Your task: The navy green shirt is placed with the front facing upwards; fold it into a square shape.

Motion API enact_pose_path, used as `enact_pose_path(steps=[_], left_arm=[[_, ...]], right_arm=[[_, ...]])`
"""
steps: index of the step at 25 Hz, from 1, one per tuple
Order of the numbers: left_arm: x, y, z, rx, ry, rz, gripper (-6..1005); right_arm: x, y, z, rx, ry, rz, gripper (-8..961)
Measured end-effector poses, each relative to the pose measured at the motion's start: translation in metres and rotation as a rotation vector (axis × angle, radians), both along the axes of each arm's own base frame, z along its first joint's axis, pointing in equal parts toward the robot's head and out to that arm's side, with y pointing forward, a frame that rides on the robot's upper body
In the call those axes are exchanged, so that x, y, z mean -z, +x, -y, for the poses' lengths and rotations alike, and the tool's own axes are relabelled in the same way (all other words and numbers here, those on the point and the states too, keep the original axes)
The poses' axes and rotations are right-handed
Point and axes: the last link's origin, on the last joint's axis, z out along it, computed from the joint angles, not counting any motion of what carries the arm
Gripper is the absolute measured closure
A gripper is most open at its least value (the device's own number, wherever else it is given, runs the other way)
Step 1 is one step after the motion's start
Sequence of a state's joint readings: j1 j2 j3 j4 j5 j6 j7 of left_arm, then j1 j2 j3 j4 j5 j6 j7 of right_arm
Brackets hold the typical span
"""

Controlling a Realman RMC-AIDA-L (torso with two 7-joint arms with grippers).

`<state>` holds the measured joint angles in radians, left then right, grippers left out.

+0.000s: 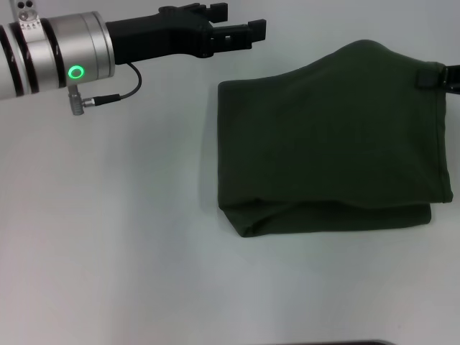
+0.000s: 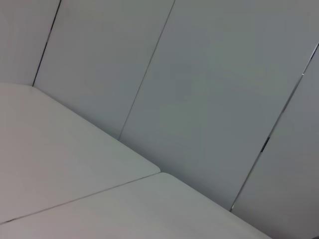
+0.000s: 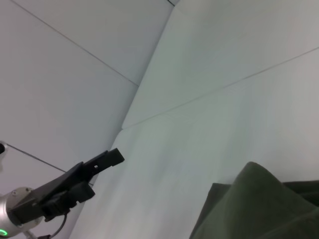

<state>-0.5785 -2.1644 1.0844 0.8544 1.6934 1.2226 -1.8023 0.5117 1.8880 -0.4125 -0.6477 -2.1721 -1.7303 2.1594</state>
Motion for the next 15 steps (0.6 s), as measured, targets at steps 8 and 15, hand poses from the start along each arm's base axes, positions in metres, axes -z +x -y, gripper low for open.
enact_pose_path(steps=[8,15], left_arm=[[0.000,0.003,-0.001,0.006,-0.001,0.000,80],[0.000,0.003,-0.001,0.007,-0.002,0.001,80]], right_arm=[[0.000,0.008,0.007,0.031,0.003,0.004,911],[0.005,0.019,0.009,0.075,0.012,0.030,905]])
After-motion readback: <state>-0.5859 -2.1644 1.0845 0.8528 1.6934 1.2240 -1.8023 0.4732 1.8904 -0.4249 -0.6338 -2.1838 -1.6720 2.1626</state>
